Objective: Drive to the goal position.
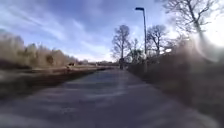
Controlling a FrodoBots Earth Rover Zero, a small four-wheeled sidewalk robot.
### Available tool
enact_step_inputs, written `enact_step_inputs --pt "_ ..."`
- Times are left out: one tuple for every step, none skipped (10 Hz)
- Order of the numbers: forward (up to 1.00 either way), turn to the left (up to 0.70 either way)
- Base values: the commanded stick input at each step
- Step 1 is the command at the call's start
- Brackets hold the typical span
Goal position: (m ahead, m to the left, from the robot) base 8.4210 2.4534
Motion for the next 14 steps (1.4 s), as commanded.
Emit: enact_step_inputs --pt "1.00 0.00" --pt "1.00 0.00" --pt "1.00 0.00" --pt "1.00 0.00" --pt "1.00 0.00" --pt "1.00 0.00" --pt "1.00 0.00" --pt "1.00 0.00" --pt "1.00 0.00" --pt "1.00 0.00" --pt "1.00 0.00" --pt "1.00 0.00" --pt "1.00 0.00" --pt "1.00 0.00"
